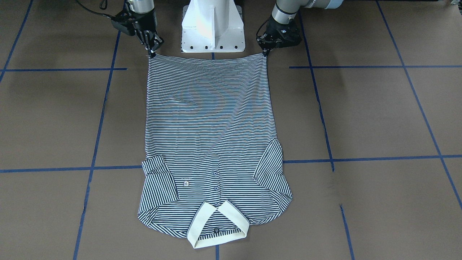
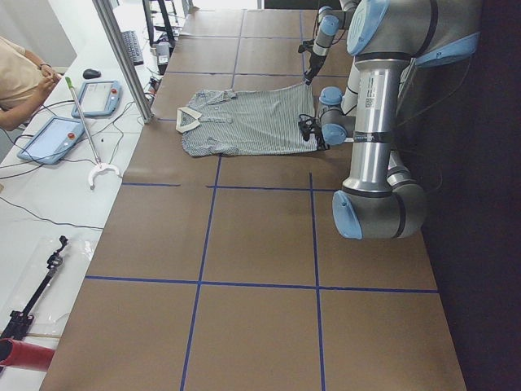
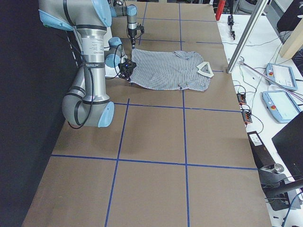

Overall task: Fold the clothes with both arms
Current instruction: 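Lift the hem with both grippers and fold it toward the collar, then release the hem near the collar and raise both grippers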

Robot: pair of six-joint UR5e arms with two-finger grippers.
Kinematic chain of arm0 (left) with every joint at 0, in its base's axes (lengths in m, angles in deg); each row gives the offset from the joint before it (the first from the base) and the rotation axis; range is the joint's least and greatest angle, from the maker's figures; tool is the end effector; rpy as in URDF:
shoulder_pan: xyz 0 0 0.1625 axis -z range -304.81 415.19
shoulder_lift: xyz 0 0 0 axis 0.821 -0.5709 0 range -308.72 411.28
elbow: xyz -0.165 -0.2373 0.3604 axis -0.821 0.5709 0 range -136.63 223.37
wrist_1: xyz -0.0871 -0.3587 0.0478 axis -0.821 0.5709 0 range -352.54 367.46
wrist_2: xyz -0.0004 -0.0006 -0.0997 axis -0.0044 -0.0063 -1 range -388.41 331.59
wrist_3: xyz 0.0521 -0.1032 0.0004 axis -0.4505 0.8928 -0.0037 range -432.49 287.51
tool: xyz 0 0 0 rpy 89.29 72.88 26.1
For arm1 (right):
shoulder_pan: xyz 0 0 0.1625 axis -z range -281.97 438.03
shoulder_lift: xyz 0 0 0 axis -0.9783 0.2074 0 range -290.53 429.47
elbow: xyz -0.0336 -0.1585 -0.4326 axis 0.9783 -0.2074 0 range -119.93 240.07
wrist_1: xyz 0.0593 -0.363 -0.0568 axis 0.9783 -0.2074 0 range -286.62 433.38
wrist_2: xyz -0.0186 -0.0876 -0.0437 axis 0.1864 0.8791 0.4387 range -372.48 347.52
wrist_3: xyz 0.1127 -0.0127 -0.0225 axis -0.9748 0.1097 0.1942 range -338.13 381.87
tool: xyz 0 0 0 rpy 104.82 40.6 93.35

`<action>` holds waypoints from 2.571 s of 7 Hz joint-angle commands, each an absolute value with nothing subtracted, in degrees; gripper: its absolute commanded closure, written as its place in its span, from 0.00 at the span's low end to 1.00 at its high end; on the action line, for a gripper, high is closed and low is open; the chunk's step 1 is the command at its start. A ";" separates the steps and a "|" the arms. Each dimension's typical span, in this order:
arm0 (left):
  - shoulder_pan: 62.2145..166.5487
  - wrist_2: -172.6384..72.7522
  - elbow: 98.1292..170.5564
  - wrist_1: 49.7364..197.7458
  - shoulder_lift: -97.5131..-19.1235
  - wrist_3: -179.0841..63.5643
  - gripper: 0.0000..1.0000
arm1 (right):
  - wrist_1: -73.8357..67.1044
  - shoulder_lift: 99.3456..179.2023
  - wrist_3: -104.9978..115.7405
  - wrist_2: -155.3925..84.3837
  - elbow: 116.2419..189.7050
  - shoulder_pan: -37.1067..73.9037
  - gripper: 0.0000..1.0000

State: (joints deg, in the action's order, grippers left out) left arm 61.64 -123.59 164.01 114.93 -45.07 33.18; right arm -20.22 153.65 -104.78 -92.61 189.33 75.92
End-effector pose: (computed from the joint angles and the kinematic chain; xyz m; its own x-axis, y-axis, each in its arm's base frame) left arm 0.4635 -0.1761 0.3984 0.5457 -0.3325 -0.7692 0.1936 0.9431 -0.2703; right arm -0.4363 -0.1693 0.3953 0.5113 0.6074 0.6080 -0.5671 0.7700 -0.2923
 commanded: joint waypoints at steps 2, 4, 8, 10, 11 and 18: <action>60.64 -123.16 163.17 112.07 -46.19 36.85 1.00 | -19.87 154.98 -101.36 -92.81 190.94 75.66 1.00; 64.65 -122.11 163.17 110.48 -49.16 35.54 1.00 | -19.70 153.76 -95.50 -93.60 190.50 72.08 1.00; 77.56 -121.93 162.73 99.83 -60.61 20.56 1.00 | -19.52 151.75 -84.78 -103.26 189.19 58.47 1.00; 84.60 -122.01 155.40 102.27 -61.65 11.47 1.00 | -19.78 138.10 -80.18 -108.52 175.29 48.20 1.00; 87.85 -122.01 148.47 105.95 -65.06 9.44 1.00 | -19.61 134.11 -76.51 -109.50 169.20 44.15 1.00; 95.52 -115.17 131.63 116.36 -73.52 3.98 1.00 | -8.89 119.14 -71.21 -113.29 142.88 33.47 1.00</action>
State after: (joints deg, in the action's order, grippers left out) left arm 94.91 -116.31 133.12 116.13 -72.51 4.15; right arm -9.19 120.92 -71.97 -112.83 145.50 34.18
